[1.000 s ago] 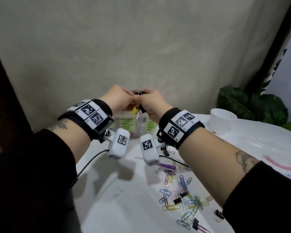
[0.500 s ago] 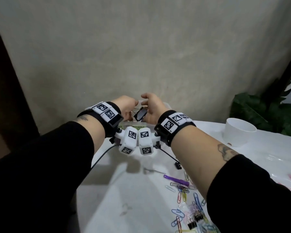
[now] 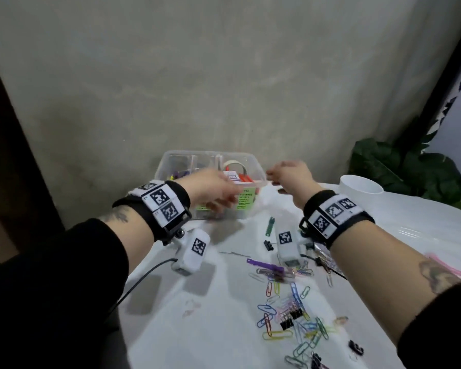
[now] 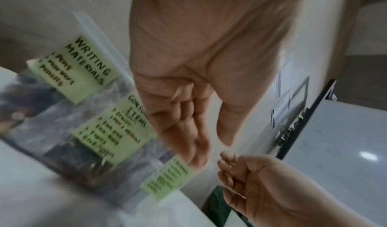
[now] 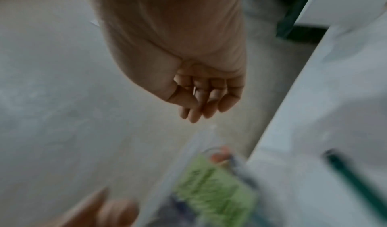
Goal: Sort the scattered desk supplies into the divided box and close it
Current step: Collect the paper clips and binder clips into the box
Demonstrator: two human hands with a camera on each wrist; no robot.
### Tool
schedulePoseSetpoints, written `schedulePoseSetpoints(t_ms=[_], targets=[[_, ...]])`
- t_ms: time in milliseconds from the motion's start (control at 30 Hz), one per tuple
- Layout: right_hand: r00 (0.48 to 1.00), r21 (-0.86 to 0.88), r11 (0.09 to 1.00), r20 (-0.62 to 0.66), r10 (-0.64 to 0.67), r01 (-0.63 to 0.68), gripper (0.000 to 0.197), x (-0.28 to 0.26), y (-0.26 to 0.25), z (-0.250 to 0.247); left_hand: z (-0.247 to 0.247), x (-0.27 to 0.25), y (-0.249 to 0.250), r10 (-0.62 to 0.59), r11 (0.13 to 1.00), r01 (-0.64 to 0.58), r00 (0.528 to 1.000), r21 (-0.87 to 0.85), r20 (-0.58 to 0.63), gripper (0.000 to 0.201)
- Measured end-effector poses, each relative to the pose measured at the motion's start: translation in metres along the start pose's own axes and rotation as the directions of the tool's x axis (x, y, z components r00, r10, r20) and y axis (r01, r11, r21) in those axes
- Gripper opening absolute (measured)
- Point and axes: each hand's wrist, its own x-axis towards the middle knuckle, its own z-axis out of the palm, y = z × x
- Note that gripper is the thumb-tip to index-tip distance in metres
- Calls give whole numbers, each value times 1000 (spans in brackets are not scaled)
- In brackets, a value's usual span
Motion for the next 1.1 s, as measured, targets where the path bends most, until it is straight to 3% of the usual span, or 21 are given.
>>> schedulePoseSetpoints(t_ms=[67,133,167,233,333,467,500,567,600,633,700,733,767,800,867,933,1000,1067,1100], targets=[[998,-200,978,-46,51,-60,9,0,33,-22,25,-4,-13,-154,958,108,975,266,159,44],[985,-445,891,91,146,-91,27,-6,61,-34,52,-8,-22,-235,743,63,957,667,171,62],[964,-517,854,190,186,-63,35,-10,71,-36,66,-12,-25,-231,634,12,957,774,174,64],[905,-603,795,373,206,68,45,-24,80,-32,93,-20,-25,-236,567,-37,950,823,205,58],[816,-671,716,515,264,192,43,-42,74,-26,121,-22,-24,-190,624,-83,948,777,254,49],[723,-733,607,594,352,308,38,-70,59,-48,137,-14,-31,-108,822,-71,954,564,278,72],[694,-726,627,606,388,283,35,-74,60,-59,139,-11,-34,-68,861,-101,948,499,310,69],[631,-625,771,650,425,125,32,-79,64,-82,143,-8,-34,-13,912,-148,921,382,389,57],[640,-540,841,655,403,23,32,-80,64,-94,143,-8,-32,8,928,-160,912,335,411,54],[699,-448,892,616,363,-69,32,-77,64,-106,144,-7,-29,28,938,-164,914,305,404,52],[881,-319,936,386,274,-151,32,-67,70,-125,144,-4,-20,89,939,-173,957,299,276,52],[941,-316,936,241,237,-155,31,-59,75,-132,143,-3,-16,108,928,-168,976,333,190,53],[969,-438,889,128,210,-135,29,-55,77,-137,143,0,-13,98,914,-141,987,380,131,55],[972,-580,799,54,228,-155,26,-55,80,-139,143,3,-11,66,893,-104,993,439,102,57],[967,-817,569,64,246,-90,24,-51,96,-143,144,6,-8,-37,816,-24,995,577,94,57],[917,-779,616,154,368,-116,9,-55,103,-138,147,2,-5,-112,724,-12,985,689,135,55],[904,-713,697,248,348,-73,19,-60,108,-131,152,-3,0,-113,676,-86,969,732,218,53],[892,-671,741,335,302,1,29,-76,98,-122,157,-11,3,-97,702,-157,946,695,311,50],[858,-641,767,406,315,23,30,-86,93,-122,159,-14,3,-87,737,-177,932,652,351,48]])
